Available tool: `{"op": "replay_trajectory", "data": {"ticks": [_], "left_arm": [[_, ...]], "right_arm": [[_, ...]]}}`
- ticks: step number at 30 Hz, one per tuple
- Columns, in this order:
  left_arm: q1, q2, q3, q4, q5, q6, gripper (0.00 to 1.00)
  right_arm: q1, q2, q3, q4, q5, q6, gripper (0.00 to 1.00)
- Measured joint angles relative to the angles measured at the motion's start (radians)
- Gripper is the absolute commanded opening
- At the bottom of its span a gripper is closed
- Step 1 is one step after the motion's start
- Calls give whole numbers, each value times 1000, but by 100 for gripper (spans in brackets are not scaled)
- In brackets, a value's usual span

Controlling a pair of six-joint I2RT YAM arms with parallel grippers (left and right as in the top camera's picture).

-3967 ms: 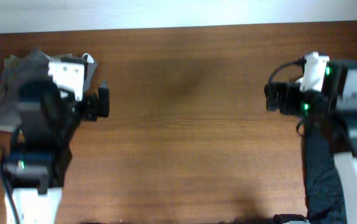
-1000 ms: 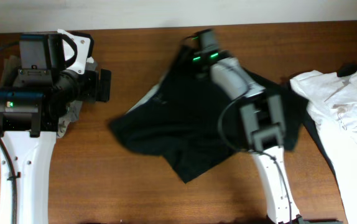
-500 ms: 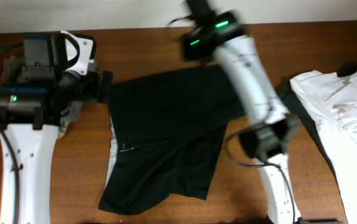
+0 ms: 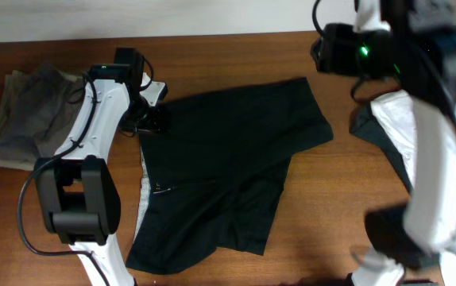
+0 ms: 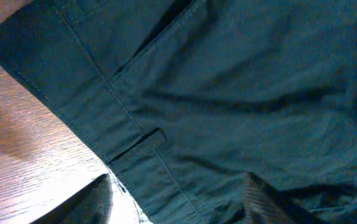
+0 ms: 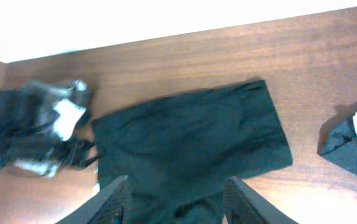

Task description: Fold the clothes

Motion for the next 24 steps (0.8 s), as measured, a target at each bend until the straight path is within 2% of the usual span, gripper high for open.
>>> {"op": "replay_trajectory", "data": {"ticks": [3, 5, 6, 7, 10, 12, 15, 18, 19, 22, 24], "left_arm": [[0, 0, 0, -13, 3, 2, 79], [0, 0, 0, -35, 4, 3, 85], [0, 0, 1, -35, 5, 3, 85], [0, 0, 1, -34, 6, 4, 85], [0, 0, 29, -61, 23, 3, 85], [0, 0, 73, -100, 31, 3, 86], [0, -5, 127, -116, 36, 2, 86], [0, -27, 132, -117, 36, 3, 87], [0, -28, 132, -117, 36, 3, 87], [0, -29, 132, -117, 36, 2, 87], [0, -29, 132, -117, 36, 2, 87]], "right_arm": [[110, -225, -240, 0, 69, 71, 66], [159, -348, -489, 14, 156, 175, 71], [158, -410, -752, 29, 211, 230, 72], [157, -411, -859, 42, 221, 246, 72], [157, -369, -1262, 337, 172, 227, 53], [156, -298, -1489, 551, 108, 222, 50], [132, -231, -1594, 672, 69, 220, 44], [92, -149, -1598, 758, 50, 214, 43], [87, -122, -1598, 782, 44, 208, 38], [80, -13, -1599, 862, -24, 126, 7], [75, -14, -1599, 850, -28, 92, 4]]}}
